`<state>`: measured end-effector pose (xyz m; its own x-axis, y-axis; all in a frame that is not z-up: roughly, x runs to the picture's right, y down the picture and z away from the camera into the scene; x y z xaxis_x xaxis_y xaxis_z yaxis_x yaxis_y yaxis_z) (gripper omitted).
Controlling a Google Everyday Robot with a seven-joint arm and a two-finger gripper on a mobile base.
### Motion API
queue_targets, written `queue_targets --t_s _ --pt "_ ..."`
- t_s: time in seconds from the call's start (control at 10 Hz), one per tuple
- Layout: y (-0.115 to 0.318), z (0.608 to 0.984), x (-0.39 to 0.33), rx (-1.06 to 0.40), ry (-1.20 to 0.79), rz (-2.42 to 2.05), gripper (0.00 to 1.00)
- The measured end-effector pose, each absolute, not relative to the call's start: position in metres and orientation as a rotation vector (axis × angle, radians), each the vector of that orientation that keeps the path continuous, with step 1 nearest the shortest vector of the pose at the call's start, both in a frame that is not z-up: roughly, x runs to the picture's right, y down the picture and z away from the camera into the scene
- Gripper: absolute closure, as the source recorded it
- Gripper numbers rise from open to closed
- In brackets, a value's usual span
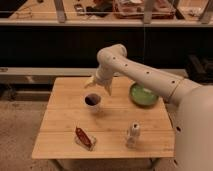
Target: Place the ceramic cup in the ceramic bowl
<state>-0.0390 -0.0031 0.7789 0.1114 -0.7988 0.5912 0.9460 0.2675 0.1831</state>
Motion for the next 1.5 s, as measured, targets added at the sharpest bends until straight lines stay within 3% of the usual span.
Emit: queue_targets --t_s 0.6,1.5 --pt "-0.037 0.761 -0.039 -0.092 -0.824 -1.523 0.2" --pt "-0.008 0.787 -0.026 -0.085 -0.792 -1.791 0.2"
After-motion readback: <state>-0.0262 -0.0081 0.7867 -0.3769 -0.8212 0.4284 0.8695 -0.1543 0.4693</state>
